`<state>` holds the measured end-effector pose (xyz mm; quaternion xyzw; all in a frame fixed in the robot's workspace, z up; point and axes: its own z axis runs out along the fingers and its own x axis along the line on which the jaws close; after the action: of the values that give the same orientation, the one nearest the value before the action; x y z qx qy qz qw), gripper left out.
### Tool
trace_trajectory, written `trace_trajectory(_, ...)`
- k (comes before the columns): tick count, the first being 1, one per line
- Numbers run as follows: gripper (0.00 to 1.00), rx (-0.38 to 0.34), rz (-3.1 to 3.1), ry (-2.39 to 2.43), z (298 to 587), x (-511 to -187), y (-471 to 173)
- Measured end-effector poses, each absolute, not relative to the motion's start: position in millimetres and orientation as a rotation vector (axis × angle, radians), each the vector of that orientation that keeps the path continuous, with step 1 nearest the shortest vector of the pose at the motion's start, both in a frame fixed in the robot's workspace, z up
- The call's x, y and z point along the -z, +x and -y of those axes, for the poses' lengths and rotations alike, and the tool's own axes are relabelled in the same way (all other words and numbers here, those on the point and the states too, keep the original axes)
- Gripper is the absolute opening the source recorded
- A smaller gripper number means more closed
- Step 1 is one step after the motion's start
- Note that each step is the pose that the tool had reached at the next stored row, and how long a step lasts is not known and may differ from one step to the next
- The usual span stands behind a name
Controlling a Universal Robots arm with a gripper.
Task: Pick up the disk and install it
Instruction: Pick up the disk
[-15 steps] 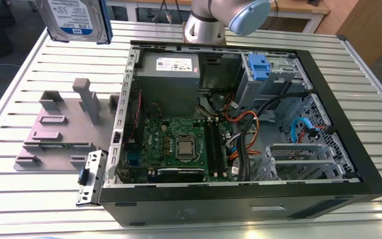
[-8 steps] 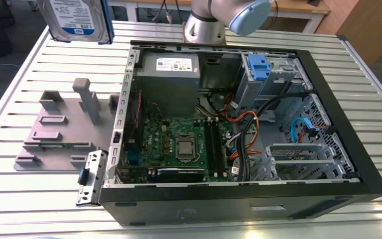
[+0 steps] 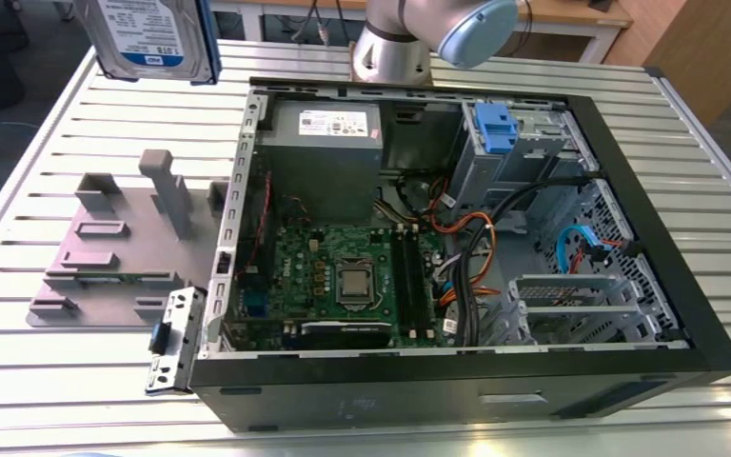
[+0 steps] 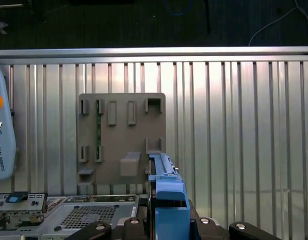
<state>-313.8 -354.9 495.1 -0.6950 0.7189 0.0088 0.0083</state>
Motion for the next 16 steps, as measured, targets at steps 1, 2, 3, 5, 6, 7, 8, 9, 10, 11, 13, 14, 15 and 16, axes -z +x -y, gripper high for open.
trace_trajectory(1,0.36,-0.027,-2.247,-2.172,354.9,-495.1,-313.5)
trace_trajectory(2,0.36,-0.027,-2.247,-2.172,354.9,-495.1,-313.3)
trace_trajectory(3,0.36,-0.027,-2.247,-2.172,354.9,-495.1,-313.0)
trace_trajectory(5,0.36,-0.027,-2.247,-2.172,354.9,-495.1,-312.5)
trace_trajectory(6,0.36,-0.027,-2.247,-2.172,354.9,-495.1,-312.2)
trace_trajectory(7,0.36,-0.027,-2.247,-2.172,354.9,-495.1,-311.9)
trace_trajectory(8,0.36,-0.027,-2.247,-2.172,354.9,-495.1,-311.7)
trace_trajectory(9,0.36,-0.027,-2.247,-2.172,354.9,-495.1,-311.4)
trace_trajectory(10,0.36,-0.027,-2.247,-2.172,354.9,-495.1,-311.2)
trace_trajectory(11,0.36,-0.027,-2.247,-2.172,354.9,-495.1,-310.9)
trace_trajectory(13,0.36,-0.027,-2.247,-2.172,354.9,-495.1,-310.5)
trace_trajectory(14,0.36,-0.027,-2.247,-2.172,354.9,-495.1,-310.2)
trace_trajectory(15,0.36,-0.027,-2.247,-2.172,354.9,-495.1,-310.0)
trace_trajectory(16,0.36,-0.027,-2.247,-2.172,354.9,-495.1,-309.7)
